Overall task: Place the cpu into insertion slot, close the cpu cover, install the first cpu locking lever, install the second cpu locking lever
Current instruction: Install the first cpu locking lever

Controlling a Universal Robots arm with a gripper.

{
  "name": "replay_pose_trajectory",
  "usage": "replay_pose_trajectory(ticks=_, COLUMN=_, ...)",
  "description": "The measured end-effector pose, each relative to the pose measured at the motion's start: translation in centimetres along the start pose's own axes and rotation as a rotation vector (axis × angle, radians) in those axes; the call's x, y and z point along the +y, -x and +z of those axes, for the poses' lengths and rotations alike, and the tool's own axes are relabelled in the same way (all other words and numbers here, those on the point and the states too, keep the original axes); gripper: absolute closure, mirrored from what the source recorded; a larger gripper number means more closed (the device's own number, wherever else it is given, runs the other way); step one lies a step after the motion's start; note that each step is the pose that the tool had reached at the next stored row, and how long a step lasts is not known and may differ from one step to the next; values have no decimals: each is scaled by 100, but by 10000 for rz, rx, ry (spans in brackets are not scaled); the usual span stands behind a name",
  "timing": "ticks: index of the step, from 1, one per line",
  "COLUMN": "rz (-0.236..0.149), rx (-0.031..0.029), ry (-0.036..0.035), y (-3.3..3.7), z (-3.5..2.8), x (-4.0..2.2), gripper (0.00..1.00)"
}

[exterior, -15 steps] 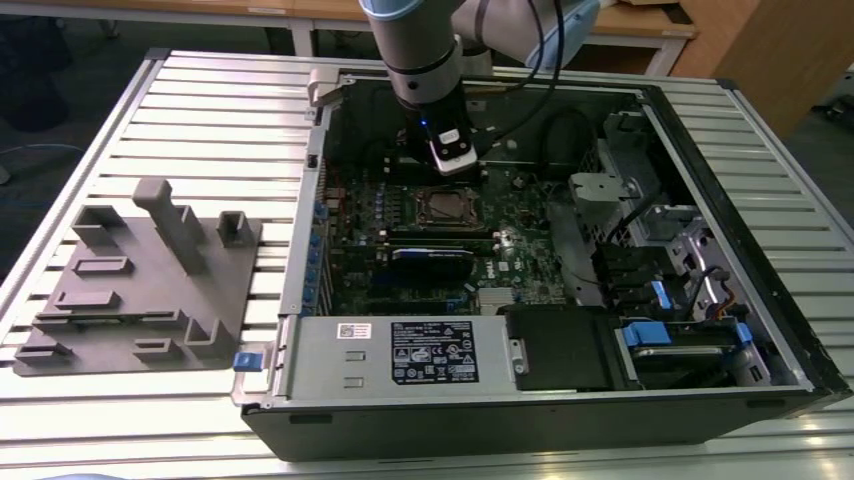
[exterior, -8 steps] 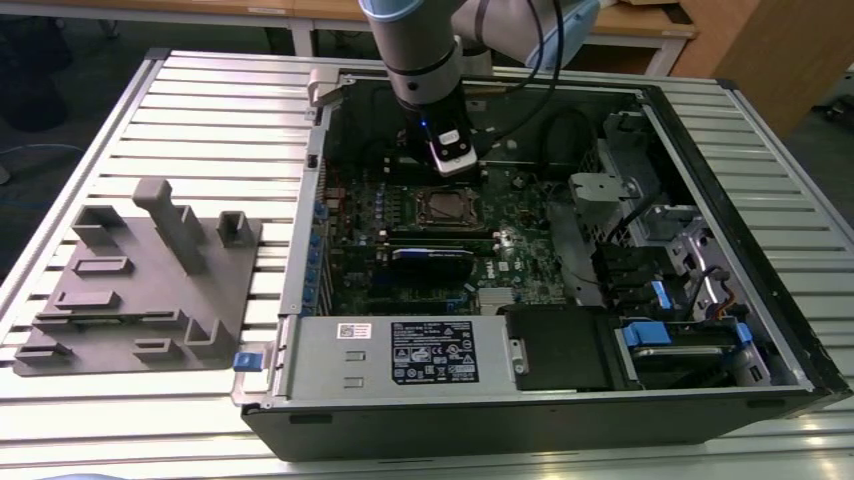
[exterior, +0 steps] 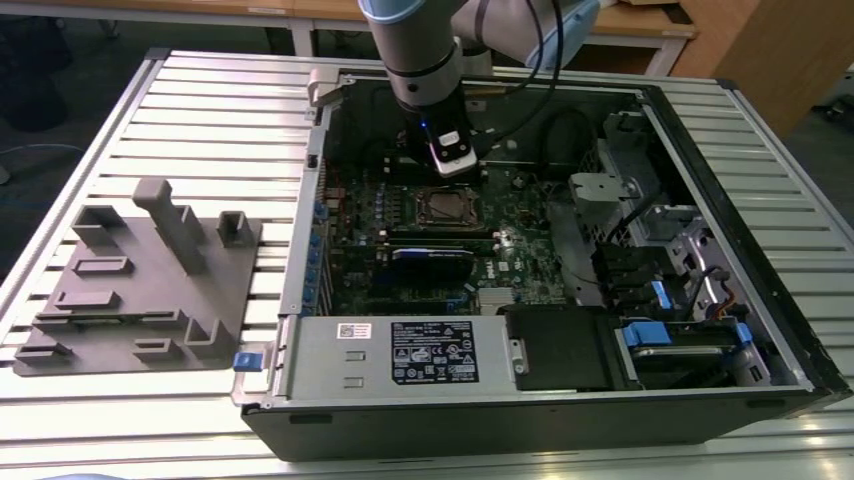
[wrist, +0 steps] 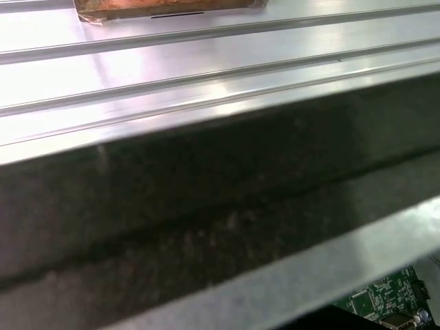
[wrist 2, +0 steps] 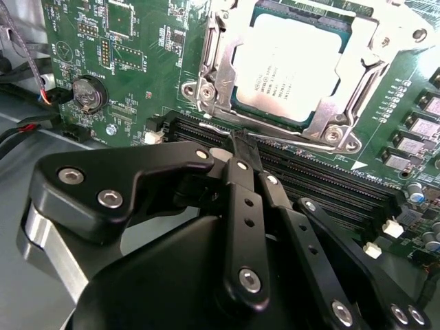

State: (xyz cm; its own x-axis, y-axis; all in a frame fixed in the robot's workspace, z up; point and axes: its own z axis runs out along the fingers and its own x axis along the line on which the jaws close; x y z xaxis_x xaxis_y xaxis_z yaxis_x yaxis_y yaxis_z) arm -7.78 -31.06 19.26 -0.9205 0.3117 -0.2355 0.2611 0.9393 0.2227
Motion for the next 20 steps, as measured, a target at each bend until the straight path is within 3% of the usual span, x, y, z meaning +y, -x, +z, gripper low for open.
replay_pose_trajectory(ticks=20, rz=-17, rx=-15, ry=-52, y=4, z=2, x=-16, gripper=89)
